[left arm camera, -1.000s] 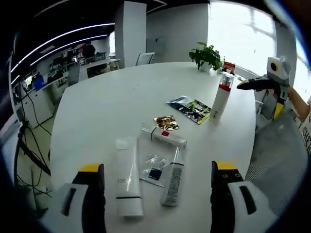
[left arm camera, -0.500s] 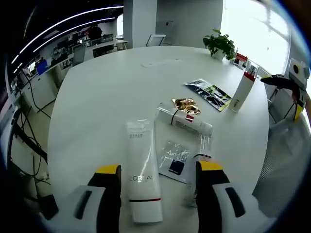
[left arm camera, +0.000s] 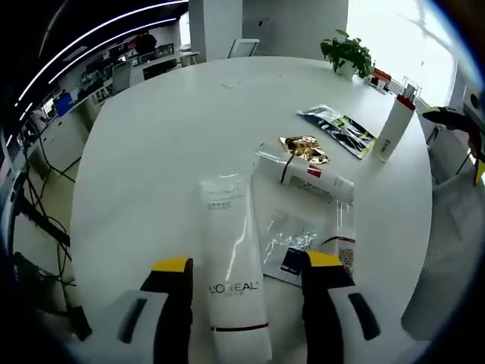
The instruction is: Arrange the skincare products in the storage area until every visible bottle or jar stands upright without overlapping.
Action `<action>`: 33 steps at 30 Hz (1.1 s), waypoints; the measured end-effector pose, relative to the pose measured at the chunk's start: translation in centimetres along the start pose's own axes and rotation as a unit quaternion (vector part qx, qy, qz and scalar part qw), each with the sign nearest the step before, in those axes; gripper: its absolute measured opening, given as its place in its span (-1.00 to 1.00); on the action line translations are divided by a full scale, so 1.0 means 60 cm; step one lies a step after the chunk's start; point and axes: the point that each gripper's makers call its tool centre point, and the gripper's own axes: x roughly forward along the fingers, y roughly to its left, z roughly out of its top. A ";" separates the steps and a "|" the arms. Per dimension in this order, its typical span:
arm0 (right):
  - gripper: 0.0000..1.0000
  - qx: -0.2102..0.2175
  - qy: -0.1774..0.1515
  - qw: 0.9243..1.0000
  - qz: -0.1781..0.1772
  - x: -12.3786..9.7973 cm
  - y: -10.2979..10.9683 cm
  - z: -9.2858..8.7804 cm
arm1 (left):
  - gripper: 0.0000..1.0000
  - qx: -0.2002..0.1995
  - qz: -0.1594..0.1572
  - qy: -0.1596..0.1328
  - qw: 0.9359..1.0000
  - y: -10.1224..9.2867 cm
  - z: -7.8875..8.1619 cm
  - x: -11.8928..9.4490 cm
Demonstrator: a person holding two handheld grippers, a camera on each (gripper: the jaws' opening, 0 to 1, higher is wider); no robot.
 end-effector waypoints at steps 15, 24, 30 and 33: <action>0.99 0.013 -0.005 1.000 0.013 0.007 0.010 0.003 | -0.13 -0.031 0.010 0.005 0.999 0.008 0.003 0.012; 0.94 0.019 -0.015 0.999 0.022 0.013 0.021 0.015 | -0.33 -0.025 0.017 0.010 0.999 0.009 0.004 0.011; 0.89 0.017 -0.013 0.999 0.048 0.036 0.056 0.020 | -0.43 -0.024 0.027 0.016 0.999 0.013 0.000 0.010; 0.80 0.022 -0.012 0.998 0.063 0.046 0.070 0.022 | -0.44 -0.024 0.028 0.016 0.999 0.012 -0.001 0.009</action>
